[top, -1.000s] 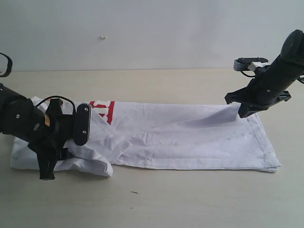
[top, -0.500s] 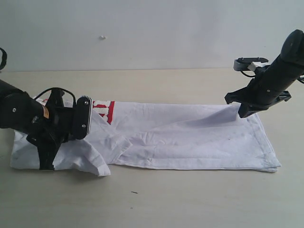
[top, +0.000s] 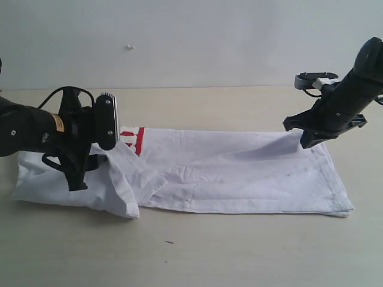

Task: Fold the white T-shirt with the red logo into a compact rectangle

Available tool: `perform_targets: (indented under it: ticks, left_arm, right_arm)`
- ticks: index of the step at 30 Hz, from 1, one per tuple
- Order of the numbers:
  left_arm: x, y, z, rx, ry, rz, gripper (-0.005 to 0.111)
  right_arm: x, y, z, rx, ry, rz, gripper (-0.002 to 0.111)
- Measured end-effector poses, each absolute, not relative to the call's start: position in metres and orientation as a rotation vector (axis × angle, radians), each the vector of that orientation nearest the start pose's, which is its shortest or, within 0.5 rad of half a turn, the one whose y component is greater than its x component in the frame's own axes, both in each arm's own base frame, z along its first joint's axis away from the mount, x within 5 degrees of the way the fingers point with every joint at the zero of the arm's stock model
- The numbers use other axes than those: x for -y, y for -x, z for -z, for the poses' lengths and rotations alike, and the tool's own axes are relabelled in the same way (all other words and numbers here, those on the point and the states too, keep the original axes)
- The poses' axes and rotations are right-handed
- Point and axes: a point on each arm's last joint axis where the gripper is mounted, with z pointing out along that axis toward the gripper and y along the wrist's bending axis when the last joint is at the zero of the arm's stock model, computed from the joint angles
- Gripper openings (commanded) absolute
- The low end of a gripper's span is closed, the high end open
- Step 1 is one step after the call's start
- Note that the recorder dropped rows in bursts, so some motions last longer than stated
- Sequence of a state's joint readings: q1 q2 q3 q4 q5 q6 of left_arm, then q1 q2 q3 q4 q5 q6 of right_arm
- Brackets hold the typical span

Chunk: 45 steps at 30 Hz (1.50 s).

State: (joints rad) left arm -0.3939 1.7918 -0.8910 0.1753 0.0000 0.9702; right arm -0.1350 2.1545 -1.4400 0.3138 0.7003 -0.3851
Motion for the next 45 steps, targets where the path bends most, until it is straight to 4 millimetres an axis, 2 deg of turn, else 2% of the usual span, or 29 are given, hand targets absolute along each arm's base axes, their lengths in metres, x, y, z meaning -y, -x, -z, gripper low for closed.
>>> perform_targets:
  ticks: [6,11,17,23,28,33,35,40,42,45]
  left_arm:
    - [0.142,-0.333,-0.170,-1.734,-1.357,-0.257,0.069]
    - [0.144,-0.335,-0.174,-1.748,-1.239,-0.201,0.065]
    - [0.142,-0.333,-0.172,-1.790,-1.246,-0.194,0.040]
    - [0.141,-0.327,-0.171,-1.864,-1.293,-0.192,0.000]
    - [0.142,-0.314,-0.165,-1.986,-1.378,-0.181,0.000]
    - [0.172,-0.295,-0.162,-1.956,-1.496,-0.130,0.000]
    - [0.186,-0.287,-0.153,-1.953,-1.543,-0.102,0.000]
    - [0.187,-0.285,-0.117,-2.071,-1.622,-0.091,0.000]
    - [0.186,-0.285,-0.109,-2.090,-1.634,-0.090,0.000]
    - [0.184,-0.288,-0.109,-2.094,-1.619,-0.093,0.000]
  right_arm:
    - [0.040,-0.426,-0.122,-2.839,0.048,-0.229,0.000]
    - [0.040,-0.426,-0.122,-2.839,0.048,-0.229,0.000]
    - [0.040,-0.426,-0.122,-2.839,0.048,-0.229,0.000]
    - [0.040,-0.426,-0.122,-2.839,0.048,-0.229,0.000]
    - [0.040,-0.426,-0.122,-2.839,0.048,-0.229,0.000]
    - [0.040,-0.426,-0.122,-2.839,0.048,-0.229,0.000]
    - [0.040,-0.426,-0.122,-2.839,0.048,-0.229,0.000]
    - [0.039,-0.426,-0.122,-2.842,0.049,-0.231,0.000]
    - [0.039,-0.426,-0.122,-2.842,0.049,-0.231,0.000]
    - [0.039,-0.426,-0.122,-2.842,0.049,-0.231,0.000]
